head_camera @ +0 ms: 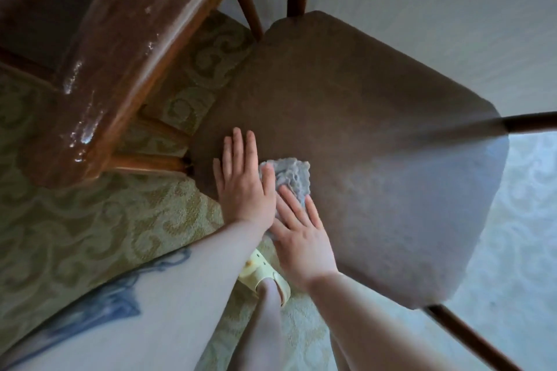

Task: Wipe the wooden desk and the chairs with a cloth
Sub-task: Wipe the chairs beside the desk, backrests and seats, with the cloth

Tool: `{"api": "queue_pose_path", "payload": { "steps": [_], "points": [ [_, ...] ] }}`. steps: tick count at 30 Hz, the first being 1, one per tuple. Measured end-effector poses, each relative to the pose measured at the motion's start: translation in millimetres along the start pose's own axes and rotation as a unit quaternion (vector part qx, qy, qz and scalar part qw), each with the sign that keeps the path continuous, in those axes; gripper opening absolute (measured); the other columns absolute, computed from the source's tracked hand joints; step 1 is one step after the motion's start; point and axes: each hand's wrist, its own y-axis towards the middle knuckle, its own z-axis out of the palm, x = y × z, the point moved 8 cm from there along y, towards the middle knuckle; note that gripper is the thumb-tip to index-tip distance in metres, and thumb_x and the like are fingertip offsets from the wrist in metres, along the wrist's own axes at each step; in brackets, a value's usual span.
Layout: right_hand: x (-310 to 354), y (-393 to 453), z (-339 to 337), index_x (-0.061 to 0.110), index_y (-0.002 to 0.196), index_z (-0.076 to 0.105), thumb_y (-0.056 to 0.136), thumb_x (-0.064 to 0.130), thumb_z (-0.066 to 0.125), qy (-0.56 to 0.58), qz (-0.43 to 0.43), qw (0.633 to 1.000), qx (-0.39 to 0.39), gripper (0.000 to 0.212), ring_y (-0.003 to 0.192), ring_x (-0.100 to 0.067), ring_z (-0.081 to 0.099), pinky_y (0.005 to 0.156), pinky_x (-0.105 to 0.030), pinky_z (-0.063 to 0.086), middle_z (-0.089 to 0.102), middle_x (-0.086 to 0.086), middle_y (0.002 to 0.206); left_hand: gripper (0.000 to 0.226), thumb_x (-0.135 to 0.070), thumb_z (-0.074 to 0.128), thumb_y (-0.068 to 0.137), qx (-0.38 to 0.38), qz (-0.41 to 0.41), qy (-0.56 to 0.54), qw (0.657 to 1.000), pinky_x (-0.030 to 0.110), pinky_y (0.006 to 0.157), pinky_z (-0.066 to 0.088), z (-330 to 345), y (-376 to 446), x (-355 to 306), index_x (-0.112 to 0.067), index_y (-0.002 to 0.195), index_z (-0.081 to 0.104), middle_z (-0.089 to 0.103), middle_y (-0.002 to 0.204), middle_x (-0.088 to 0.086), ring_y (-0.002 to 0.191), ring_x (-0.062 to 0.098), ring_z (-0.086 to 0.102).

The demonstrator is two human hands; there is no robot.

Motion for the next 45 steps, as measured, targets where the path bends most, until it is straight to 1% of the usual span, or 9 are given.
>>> {"api": "queue_pose_path", "payload": {
  "steps": [4, 8, 13, 16, 23, 29, 32, 39, 45],
  "points": [
    [-129, -76, -43, 0.025, 0.143, 0.043, 0.085, 0.022, 0.044, -0.018, 0.277, 0.955, -0.108, 0.058, 0.146, -0.026, 0.021, 0.116, -0.051, 0.02, 0.035, -0.013, 0.154, 0.065, -0.045, 0.018, 0.093, 0.034, 0.076, 0.064, 0.994, 0.044, 0.118, 0.002, 24, -6, -32, -0.022, 0.154, 0.015, 0.007, 0.162, -0.002, 0.148, 0.015, 0.003],
    [-191, -70, -71, 0.028, 0.153, 0.026, 0.096, 0.025, 0.041, 0.067, 0.621, 0.753, -0.205, 0.059, 0.149, -0.026, 0.004, 0.116, -0.048, 0.007, 0.011, -0.012, 0.162, 0.066, -0.043, 0.026, 0.093, 0.03, 0.111, 0.097, 0.989, 0.046, 0.117, 0.004, 42, -15, -55, -0.019, 0.154, 0.019, 0.013, 0.162, 0.002, 0.147, 0.019, 0.01],
    [-100, -36, -37, 0.03, 0.145, 0.039, 0.094, 0.029, 0.04, -0.005, 0.23, 0.968, -0.1, 0.051, 0.149, -0.024, 0.012, 0.119, -0.047, 0.01, 0.025, -0.007, 0.159, 0.07, -0.044, 0.031, 0.088, 0.051, 0.142, 0.119, 0.981, 0.048, 0.115, 0.003, 51, -31, -68, -0.019, 0.153, 0.022, 0.013, 0.161, 0.004, 0.147, 0.021, 0.008],
    [-125, -127, -34, 0.027, 0.142, 0.041, 0.092, 0.027, 0.04, -0.033, 0.228, 0.969, -0.087, 0.049, 0.147, -0.027, 0.02, 0.114, -0.053, 0.021, 0.034, -0.012, 0.154, 0.071, -0.042, 0.031, 0.087, 0.069, 0.179, 0.135, 0.972, 0.047, 0.115, 0.003, 51, -39, -67, -0.02, 0.154, 0.019, 0.011, 0.162, 0.001, 0.147, 0.02, 0.006],
    [-198, -102, -68, 0.033, 0.155, 0.015, 0.098, 0.028, 0.04, 0.09, 0.695, 0.687, -0.194, 0.062, 0.149, -0.028, -0.005, 0.116, -0.055, 0.002, -0.002, -0.012, 0.163, 0.071, -0.046, 0.027, 0.089, 0.071, 0.178, 0.156, 0.969, 0.051, 0.114, 0.005, 66, -37, -82, -0.017, 0.154, 0.018, 0.012, 0.162, 0.004, 0.147, 0.021, 0.005],
    [-121, 3, -55, 0.034, 0.146, 0.039, 0.097, 0.036, 0.04, -0.021, 0.119, 0.991, -0.06, 0.049, 0.149, -0.022, 0.013, 0.119, -0.051, 0.013, 0.022, -0.002, 0.16, 0.079, -0.043, 0.037, 0.089, 0.094, 0.122, 0.128, 0.98, 0.05, 0.116, -0.006, 60, -7, -96, -0.02, 0.155, 0.0, -0.011, 0.162, 0.001, 0.148, 0.02, -0.013],
    [-167, -28, -67, 0.031, 0.142, 0.045, 0.096, 0.035, 0.039, -0.053, 0.064, 0.996, -0.042, 0.047, 0.146, -0.021, 0.022, 0.117, -0.049, 0.022, 0.032, -0.004, 0.156, 0.082, -0.05, 0.042, 0.089, 0.095, 0.215, 0.174, 0.956, 0.05, 0.115, -0.009, 56, -7, -99, -0.022, 0.155, 0.002, -0.011, 0.162, 0.001, 0.148, 0.02, -0.013],
    [-267, 25, -119, 0.033, 0.154, 0.018, 0.102, 0.03, 0.033, 0.022, 0.494, 0.857, -0.145, 0.053, 0.15, -0.024, -0.004, 0.119, -0.051, 0.0, 0.001, -0.005, 0.164, 0.074, -0.044, 0.038, 0.096, 0.067, 0.123, 0.165, 0.976, 0.05, 0.116, -0.007, 46, 26, -81, -0.023, 0.154, -0.003, -0.011, 0.162, 0.002, 0.148, 0.021, -0.014],
    [-121, 96, -66, 0.033, 0.149, 0.035, 0.098, 0.032, 0.041, -0.027, -0.011, 1.0, -0.001, 0.051, 0.15, -0.021, 0.009, 0.121, -0.046, 0.005, 0.019, -0.001, 0.161, 0.08, -0.049, 0.039, 0.093, 0.065, 0.065, 0.177, 0.98, 0.051, 0.117, -0.006, 25, 57, -67, -0.021, 0.154, -0.004, -0.018, 0.161, 0.001, 0.147, 0.02, -0.018]
  ]
}}
